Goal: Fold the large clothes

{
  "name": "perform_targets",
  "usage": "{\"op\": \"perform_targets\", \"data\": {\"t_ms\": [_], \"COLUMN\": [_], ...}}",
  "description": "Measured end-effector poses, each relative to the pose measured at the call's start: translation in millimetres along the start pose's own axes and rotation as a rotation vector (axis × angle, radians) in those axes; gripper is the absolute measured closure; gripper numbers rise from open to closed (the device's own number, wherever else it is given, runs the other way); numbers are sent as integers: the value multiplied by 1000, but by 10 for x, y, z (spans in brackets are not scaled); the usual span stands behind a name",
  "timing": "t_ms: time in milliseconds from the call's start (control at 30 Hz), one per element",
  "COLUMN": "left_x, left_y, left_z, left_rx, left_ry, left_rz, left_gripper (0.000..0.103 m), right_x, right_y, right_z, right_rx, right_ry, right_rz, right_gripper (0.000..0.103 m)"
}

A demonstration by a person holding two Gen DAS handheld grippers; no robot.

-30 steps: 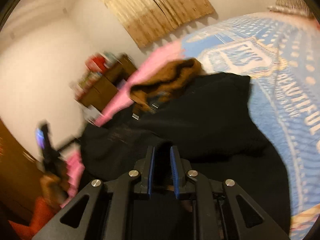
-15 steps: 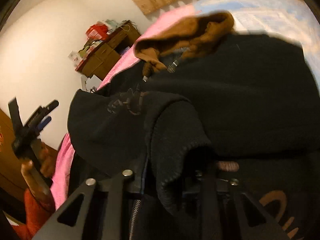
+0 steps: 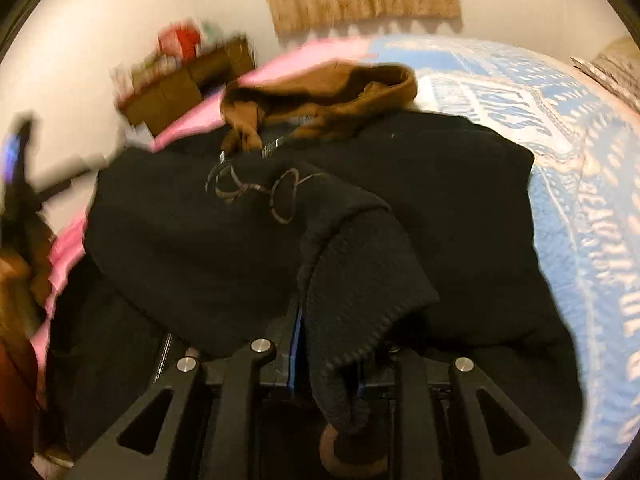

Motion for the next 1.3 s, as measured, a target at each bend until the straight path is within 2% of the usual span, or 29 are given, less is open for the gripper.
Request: {"op": "perform_targets", "data": {"t_ms": [33, 100, 167, 267, 333, 400, 500, 600, 733, 800, 933, 1000, 1033, 1067, 1100, 1133, 1167, 1200, 1300], "left_x": [12, -105, -236, -297, -282, -251, -236, -263, -295, -297, -283, -327, -323, -279, -211, -79, 23, 145, 577], "left_y": [-99, -91, -77, -98, -111, -117, -116, -130, -134, -126, 115, 382, 515, 687, 829, 1011, 1101, 1190, 1296], "left_z": [-151, -277, -371, -408, -391, -378, -371, -379, -395, -375, -197, 5, 83, 151, 166, 117, 51, -38, -398], "left_rx": [1, -58, -99, -115, -105, -100, -96, -110, -127, -133, -146, -87, -50, -12, 8, 8, 1, -3, -19], "left_ry": [36, -1, 18, -32, -24, -9, -2, -31, -82, -96, -182, -287, -302, -306, -319, -360, -382, -392, -338], "left_rz": [-12, 52, 123, 157, 154, 142, 137, 157, 188, 192, 116, 115, 105, 80, 55, 13, -15, -53, -199], "left_gripper": [0, 0, 0, 0, 0, 0, 0, 0, 0, 0, 0, 0, 0, 0, 0, 0, 0, 0, 0], "right_x": [16, 52, 123, 302, 296, 144, -163, -308, -137, 16, -11, -30, -17, 8, 41, 77, 107, 145, 300], "right_y": [-6, -25, -47, -45, 14, 114, 317, 450, 335, 260, 398, 585, 693, 834, 1005, 1176, 1301, 1460, 1827], "right_z": [8, 12, 60, 287, 512, 750, 854, 606, -136, -193, -15, 203, 321, 414, 473, 485, 473, 404, -8], "right_rx": [4, 0, -19, -22, 40, 138, 209, 186, 3, 34, -33, 5, 42, 80, 113, 142, 164, 173, 96], "right_ry": [13, 59, 106, 115, 56, -3, 9, 41, 20, 89, 112, 167, 174, 163, 136, 99, 67, 19, -110], "right_rz": [-8, -24, -55, -126, -141, -86, 5, 46, 56, 12, -13, -2, 6, 14, 22, 39, 60, 93, 178], "right_gripper": [82, 77, 72, 60, 59, 59, 59, 59, 59, 59, 58, 58, 58, 49, 27, 17, 12, 12, 12]}}
Point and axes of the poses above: each gripper's, at about its wrist camera, not at the fingertips, and z roughly against the way its jaws point, x to its right, y to its top, the point moved 1 cm from there along -z, roughly the way its jaws point, and after that the axes turned 1 degree about z, right-handed, at the moved point
